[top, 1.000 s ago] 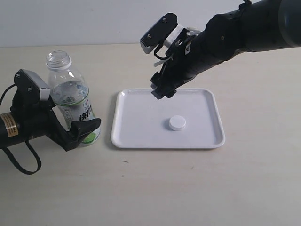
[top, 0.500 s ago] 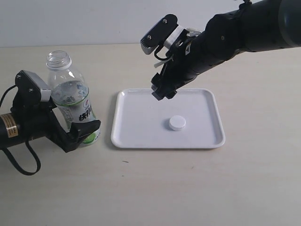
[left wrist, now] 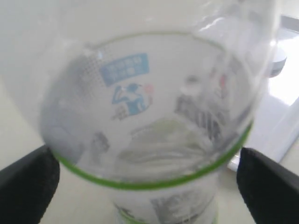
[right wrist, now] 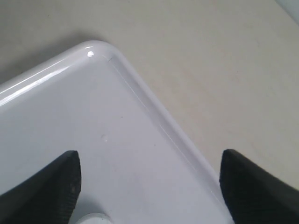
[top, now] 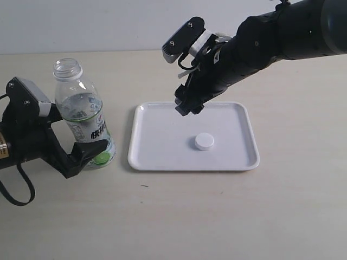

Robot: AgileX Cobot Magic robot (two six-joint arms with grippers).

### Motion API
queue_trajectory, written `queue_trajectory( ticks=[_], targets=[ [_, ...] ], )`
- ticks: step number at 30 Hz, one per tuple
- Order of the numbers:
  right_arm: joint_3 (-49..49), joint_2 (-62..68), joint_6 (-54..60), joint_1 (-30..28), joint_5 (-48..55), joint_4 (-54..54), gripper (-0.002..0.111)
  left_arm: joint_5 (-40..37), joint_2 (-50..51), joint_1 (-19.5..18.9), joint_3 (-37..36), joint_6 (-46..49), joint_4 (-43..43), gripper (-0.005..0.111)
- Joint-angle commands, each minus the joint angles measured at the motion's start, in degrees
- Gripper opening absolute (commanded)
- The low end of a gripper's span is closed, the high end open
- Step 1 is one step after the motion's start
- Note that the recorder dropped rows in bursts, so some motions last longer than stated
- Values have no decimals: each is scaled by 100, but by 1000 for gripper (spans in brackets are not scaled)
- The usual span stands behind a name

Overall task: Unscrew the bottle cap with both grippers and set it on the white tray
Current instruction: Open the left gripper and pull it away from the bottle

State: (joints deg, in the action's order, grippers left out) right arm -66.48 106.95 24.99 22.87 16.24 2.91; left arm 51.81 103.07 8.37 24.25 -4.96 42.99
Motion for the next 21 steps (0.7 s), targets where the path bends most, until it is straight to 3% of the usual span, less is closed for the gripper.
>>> queue_trajectory(
  ticks=[1, 13, 21],
  targets=[
    [-26, -41, 40, -21, -3, -2, 77, -97, -172, 18, -174, 23, -17, 99],
    [-26, -41, 40, -21, -3, -2, 77, -118, -457, 18, -594, 35, -251, 99],
    [-26, -41, 40, -21, 9, -2, 77, -614, -792, 18, -803, 32, -336, 99]
  ],
)
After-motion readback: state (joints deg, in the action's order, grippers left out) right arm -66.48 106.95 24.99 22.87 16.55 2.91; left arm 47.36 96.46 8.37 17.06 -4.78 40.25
